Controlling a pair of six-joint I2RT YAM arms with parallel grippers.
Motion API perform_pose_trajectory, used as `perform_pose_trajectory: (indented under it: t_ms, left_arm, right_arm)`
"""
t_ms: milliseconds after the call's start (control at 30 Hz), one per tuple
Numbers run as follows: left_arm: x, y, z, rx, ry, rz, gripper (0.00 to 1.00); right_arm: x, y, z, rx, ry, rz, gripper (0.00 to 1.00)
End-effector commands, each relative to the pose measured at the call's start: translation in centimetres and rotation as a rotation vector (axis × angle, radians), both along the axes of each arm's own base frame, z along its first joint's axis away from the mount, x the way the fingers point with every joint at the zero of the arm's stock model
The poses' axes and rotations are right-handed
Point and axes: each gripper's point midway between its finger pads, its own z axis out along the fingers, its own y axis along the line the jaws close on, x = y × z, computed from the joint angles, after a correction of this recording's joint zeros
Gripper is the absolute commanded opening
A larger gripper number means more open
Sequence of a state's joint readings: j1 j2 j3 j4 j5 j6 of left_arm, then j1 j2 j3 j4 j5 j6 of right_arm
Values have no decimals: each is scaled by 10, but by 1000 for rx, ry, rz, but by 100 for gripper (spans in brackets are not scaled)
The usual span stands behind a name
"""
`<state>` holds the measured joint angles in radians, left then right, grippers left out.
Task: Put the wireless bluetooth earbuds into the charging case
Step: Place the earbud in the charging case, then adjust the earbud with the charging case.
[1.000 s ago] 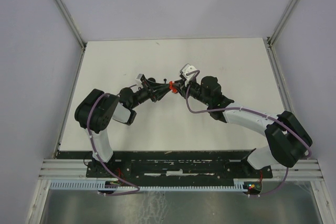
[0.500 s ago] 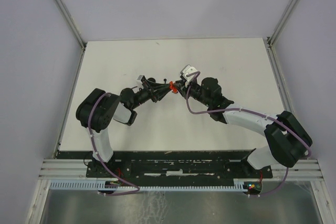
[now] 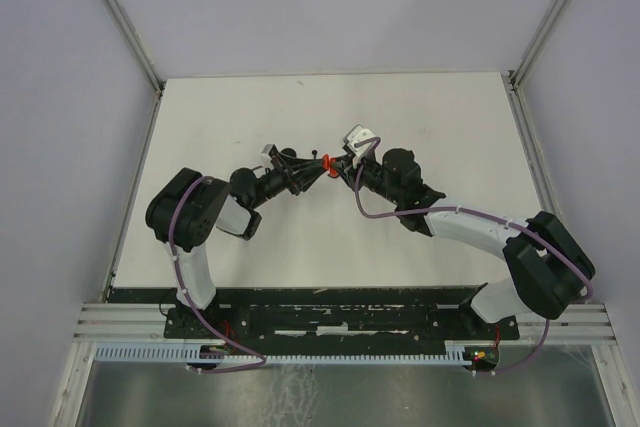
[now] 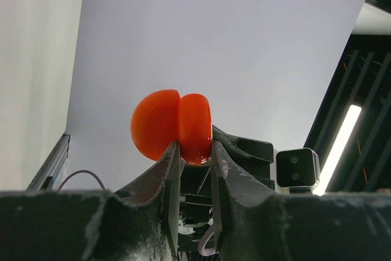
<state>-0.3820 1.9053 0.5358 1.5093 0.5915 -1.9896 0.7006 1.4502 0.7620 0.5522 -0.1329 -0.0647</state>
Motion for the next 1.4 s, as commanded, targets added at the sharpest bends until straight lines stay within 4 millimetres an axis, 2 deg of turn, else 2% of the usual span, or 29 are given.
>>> perform_pose_trajectory:
  t_ms: [0, 133, 267, 400, 467, 500, 567, 633, 733, 833, 933, 1100, 1367]
  left_arm:
    - [-1, 2, 32, -78, -114, 7, 3]
    - [-1, 1, 29, -74, -110, 5, 3]
    - [0, 0, 25, -64, -111, 2, 3]
    - [-1, -1, 20, -48, -117, -2, 3]
    - [-3, -1, 20, -41, -128, -7, 3]
    - [-3, -1, 19, -37, -131, -10, 3]
    - [-5, -2, 19, -31, -142, -21, 3]
    - [-8, -3, 19, -24, -154, -36, 3]
    - [-13, -5, 17, -14, -166, -62, 3]
    - [-19, -5, 19, -19, -187, -90, 3]
    - [-23, -6, 20, -18, -205, -105, 3]
    - [-23, -6, 17, -11, -205, -105, 3]
    - [-20, -7, 14, -5, -210, -105, 3]
  right_arm:
    - [-3, -3, 14, 30, -14, -11, 21]
    - [-6, -4, 25, 58, -25, -13, 33]
    - [-7, -12, 54, 144, -55, -57, 51]
    - [-2, -28, 80, 189, -76, -136, 60]
    - [6, -40, 81, 172, -51, -212, 65]
    - [11, -49, 76, 150, -21, -274, 66]
    - [29, -79, 74, 134, 77, -497, 69]
    - [40, -103, 51, 48, 229, -649, 69]
    - [47, -117, 21, -89, 396, -705, 69]
    - [48, -118, -8, -182, 491, -707, 69]
    - [45, -111, -20, -214, 547, -661, 69]
    - [40, -97, -8, -125, 523, -576, 69]
    - [28, -76, 13, -81, 513, -425, 71]
